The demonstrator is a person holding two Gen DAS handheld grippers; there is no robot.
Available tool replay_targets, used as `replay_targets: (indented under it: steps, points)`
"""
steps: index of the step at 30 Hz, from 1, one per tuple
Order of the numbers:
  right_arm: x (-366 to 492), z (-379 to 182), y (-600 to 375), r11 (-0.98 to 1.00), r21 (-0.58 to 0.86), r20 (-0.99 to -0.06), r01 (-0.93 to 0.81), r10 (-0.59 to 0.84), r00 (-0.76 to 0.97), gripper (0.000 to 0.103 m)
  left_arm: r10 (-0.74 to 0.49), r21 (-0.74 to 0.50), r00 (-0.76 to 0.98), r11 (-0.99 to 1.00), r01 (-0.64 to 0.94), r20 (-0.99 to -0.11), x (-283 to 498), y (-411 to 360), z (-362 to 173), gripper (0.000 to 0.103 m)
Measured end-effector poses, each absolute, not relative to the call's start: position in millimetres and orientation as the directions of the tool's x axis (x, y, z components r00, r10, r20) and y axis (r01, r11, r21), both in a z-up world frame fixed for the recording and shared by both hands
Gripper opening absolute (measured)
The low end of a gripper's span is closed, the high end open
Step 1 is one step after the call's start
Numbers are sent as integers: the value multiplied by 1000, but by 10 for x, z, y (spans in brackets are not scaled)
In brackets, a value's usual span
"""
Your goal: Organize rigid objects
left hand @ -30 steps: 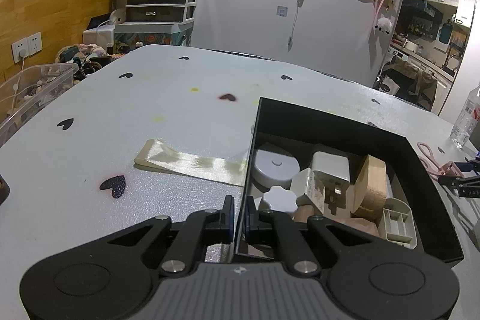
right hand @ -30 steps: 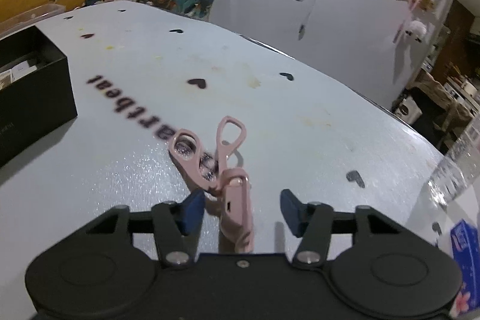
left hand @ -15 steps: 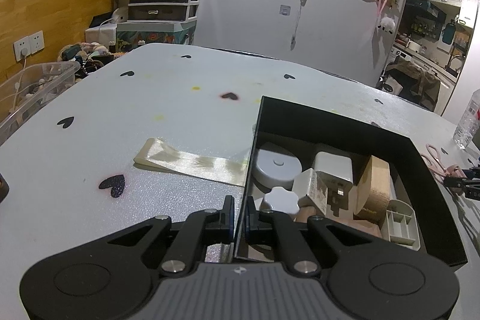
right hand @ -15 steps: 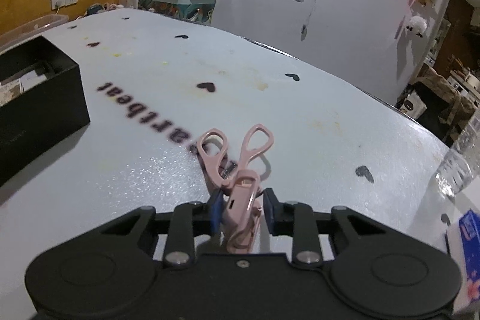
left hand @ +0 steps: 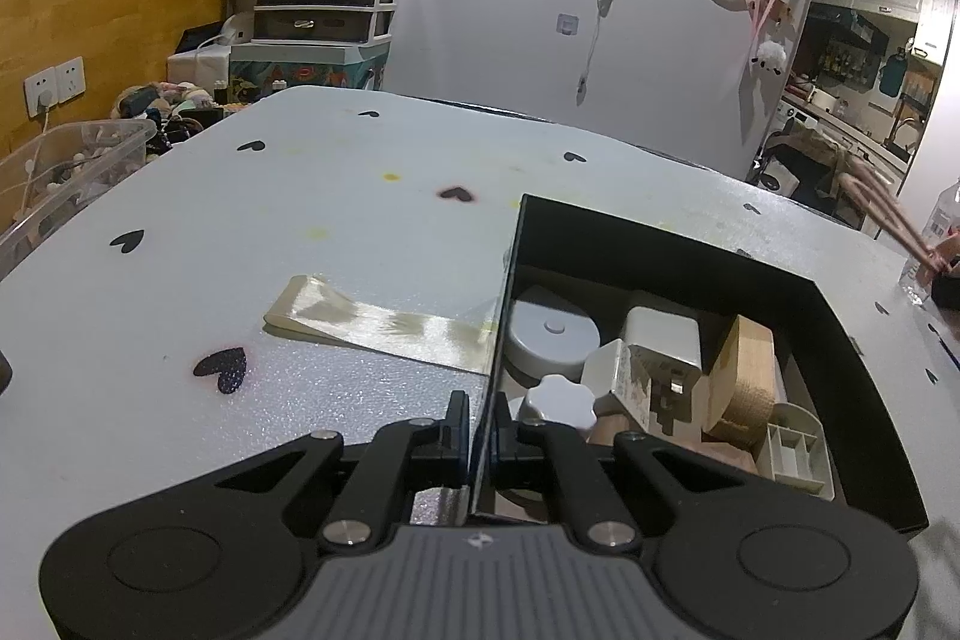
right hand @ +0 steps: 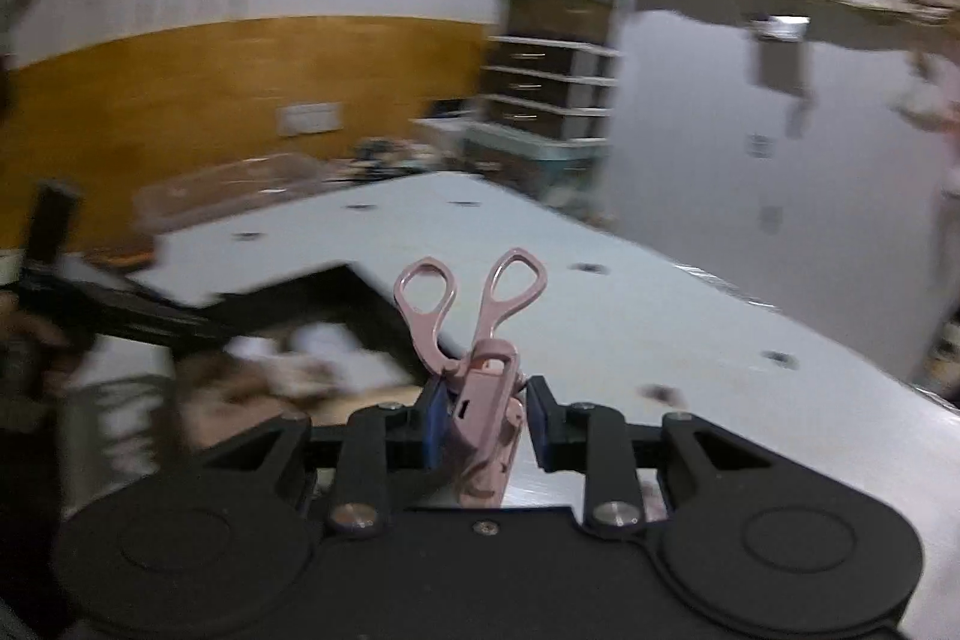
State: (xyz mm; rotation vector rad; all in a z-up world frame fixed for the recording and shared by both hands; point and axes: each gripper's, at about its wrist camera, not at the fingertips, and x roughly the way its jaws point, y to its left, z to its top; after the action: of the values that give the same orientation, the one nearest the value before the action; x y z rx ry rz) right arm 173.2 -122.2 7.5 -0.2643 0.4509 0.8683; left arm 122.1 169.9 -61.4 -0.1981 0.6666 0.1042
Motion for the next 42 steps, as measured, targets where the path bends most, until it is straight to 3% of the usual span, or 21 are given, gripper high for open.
replay_targets:
  steps: [5, 16, 18, 19, 42]
  points:
    - [1600, -17, -750, 464, 34, -555, -885, 745, 369, 29, 23, -155, 784, 976, -151, -620, 1213, 1716, -612, 6]
    - [1561, -189, -480, 349, 83, -689, -934, 696, 199, 34, 12, -162, 787, 977, -141, -616, 1207, 1728, -616, 6]
    - [1566, -171, -516, 373, 98, -686, -923, 697, 209, 53, 12, -161, 788, 977, -142, -616, 1206, 1729, -615, 6]
    - [1564, -160, -530, 389, 94, -685, -916, 693, 224, 55, 13, -161, 787, 977, -142, -616, 1207, 1728, -615, 6]
    - [1424, 61, -702, 454, 92, -636, -886, 712, 299, 61, 26, -144, 782, 979, -147, -623, 1224, 1696, -606, 6]
